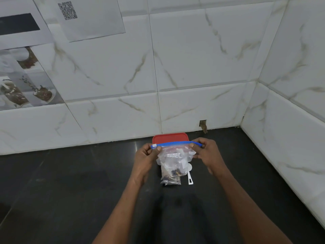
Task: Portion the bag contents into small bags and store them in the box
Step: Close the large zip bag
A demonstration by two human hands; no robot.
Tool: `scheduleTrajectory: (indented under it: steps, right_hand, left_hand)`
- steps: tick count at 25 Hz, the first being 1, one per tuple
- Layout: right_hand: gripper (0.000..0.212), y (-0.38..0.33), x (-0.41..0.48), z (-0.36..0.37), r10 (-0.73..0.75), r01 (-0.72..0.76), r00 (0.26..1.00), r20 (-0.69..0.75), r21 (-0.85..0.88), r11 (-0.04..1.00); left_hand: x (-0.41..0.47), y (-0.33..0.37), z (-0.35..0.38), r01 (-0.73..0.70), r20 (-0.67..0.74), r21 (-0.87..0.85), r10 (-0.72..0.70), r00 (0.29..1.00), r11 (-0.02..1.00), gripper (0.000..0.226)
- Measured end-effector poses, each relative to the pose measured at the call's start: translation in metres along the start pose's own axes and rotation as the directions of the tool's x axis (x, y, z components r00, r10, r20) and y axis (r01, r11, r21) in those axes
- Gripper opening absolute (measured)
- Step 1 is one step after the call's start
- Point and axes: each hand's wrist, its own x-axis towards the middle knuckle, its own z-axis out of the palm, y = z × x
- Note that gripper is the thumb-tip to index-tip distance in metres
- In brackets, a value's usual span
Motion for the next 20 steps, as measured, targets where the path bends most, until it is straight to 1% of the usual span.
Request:
scheduleTrajectory:
  steps: [1,2,4,7,9,11,12,16,18,20]
  right_hand:
    - [0.007,-0.002,-0.003,0.002,0.052,-0.050,0.999,-0.015,0.140,0.989]
    - [0.007,-0.006,-0.005,0.004,0.103,-0.095,0.995,-0.019,0.241,0.966]
    - [0.006,-0.011,-0.007,0.005,0.181,-0.165,0.983,-0.016,0.337,0.927]
    - [0.004,-0.013,-0.006,0.003,0.194,-0.173,0.981,-0.031,0.325,0.930]
    - [0.003,-0.012,-0.008,0.003,0.199,-0.172,0.978,-0.060,0.305,0.937]
    - [0.003,-0.007,-0.008,0.004,0.217,-0.180,0.972,-0.090,0.308,0.934]
    - [0.004,-0.006,-0.008,0.004,0.235,-0.194,0.967,-0.103,0.307,0.932]
    - [0.005,0.003,-0.004,0.001,0.299,-0.239,0.943,-0.144,0.328,0.914]
    - [0.006,0.004,-0.002,-0.002,0.320,-0.252,0.936,-0.150,0.351,0.902]
    - [0.004,0.004,-0.002,-0.003,0.329,-0.260,0.934,-0.142,0.364,0.894]
  left_hand:
    - [-0.001,-0.006,0.001,0.023,0.004,-0.123,-0.023,1.000,0.992,0.029]
    - [-0.002,-0.013,0.001,0.056,0.021,-0.207,-0.053,0.998,0.977,0.035]
    - [-0.010,-0.032,-0.001,0.138,0.019,-0.262,-0.138,0.990,0.955,0.045]
    - [-0.021,-0.053,-0.006,0.176,-0.077,-0.338,-0.214,0.974,0.924,0.045]
    - [-0.020,-0.059,-0.004,0.222,-0.091,-0.328,-0.265,0.960,0.918,0.041]
    - [-0.019,-0.057,-0.001,0.277,-0.082,-0.314,-0.317,0.945,0.908,0.032]
    - [-0.020,-0.056,-0.001,0.271,-0.084,-0.308,-0.310,0.947,0.912,0.028]
    - [-0.024,-0.049,0.006,0.163,-0.084,-0.234,-0.187,0.979,0.959,0.023]
    - [-0.024,-0.048,0.010,0.111,-0.089,-0.164,-0.127,0.988,0.980,0.021]
    - [-0.019,-0.048,0.010,0.033,-0.112,-0.019,-0.035,0.993,0.999,0.017]
